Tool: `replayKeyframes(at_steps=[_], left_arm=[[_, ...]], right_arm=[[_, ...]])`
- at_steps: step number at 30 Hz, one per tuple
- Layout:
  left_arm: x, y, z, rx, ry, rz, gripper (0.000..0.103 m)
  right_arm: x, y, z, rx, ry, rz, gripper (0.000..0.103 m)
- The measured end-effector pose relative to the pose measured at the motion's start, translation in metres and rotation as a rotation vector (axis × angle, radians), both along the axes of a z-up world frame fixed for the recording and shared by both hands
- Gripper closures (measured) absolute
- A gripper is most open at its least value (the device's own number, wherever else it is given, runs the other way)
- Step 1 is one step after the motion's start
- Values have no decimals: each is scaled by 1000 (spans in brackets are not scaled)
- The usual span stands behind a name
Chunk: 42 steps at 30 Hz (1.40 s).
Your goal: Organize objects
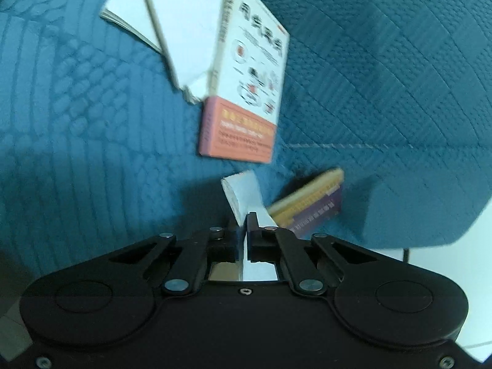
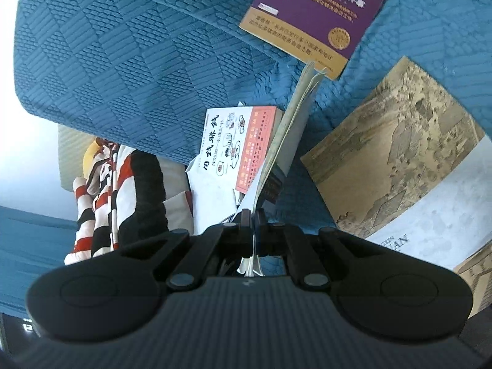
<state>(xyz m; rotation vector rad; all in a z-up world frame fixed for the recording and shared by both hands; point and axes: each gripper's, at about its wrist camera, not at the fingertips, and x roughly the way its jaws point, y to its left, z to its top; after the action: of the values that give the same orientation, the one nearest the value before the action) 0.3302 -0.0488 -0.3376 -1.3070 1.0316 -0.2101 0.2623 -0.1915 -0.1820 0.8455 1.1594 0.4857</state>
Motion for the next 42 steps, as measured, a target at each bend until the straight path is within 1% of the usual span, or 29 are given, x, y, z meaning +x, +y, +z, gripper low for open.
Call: replayKeyframes(at_steps=[2,5,11,15,20,22,25,28,31,33,35,39,42], left_arm=[[-4,-4,12,22,-31,-18,103],[-9,-8,28,20,-79,-37,103],[-24,-20,60,42,-151,-65,103],[-32,-30,87,78,-206,-87,103],[-46,-41,114,90,-246,-103,103],[-53,-46,121,90,-256,-110,103],[-65,-59,128,124,-265,-120,103],[-76,-70,124,135,-248,-123,103],[-85,-82,114,160,-225,-143,102],[-90,-92,104,168,-195,-165,102],[-94,-101,96,195,-170,-184,102],[-104,-119,83,262,-145,-216,101],[-110,-128,76,295,-128,-247,99]], right_arm=[[0,-4,5,-4,-18,5,99],[0,-12,13,7,-35,16,99],[-1,-28,35,13,-87,45,99],[-2,-40,51,33,-125,60,99],[-6,-56,68,62,-171,71,99],[-8,-63,73,72,-186,75,99],[-12,-74,76,78,-204,90,99],[-14,-86,73,81,-212,105,99],[-15,-98,61,80,-200,112,99],[-15,-106,50,77,-188,119,99],[-13,-114,37,70,-173,128,99],[-9,-127,11,63,-134,149,99],[-7,-135,-8,56,-112,153,99]])
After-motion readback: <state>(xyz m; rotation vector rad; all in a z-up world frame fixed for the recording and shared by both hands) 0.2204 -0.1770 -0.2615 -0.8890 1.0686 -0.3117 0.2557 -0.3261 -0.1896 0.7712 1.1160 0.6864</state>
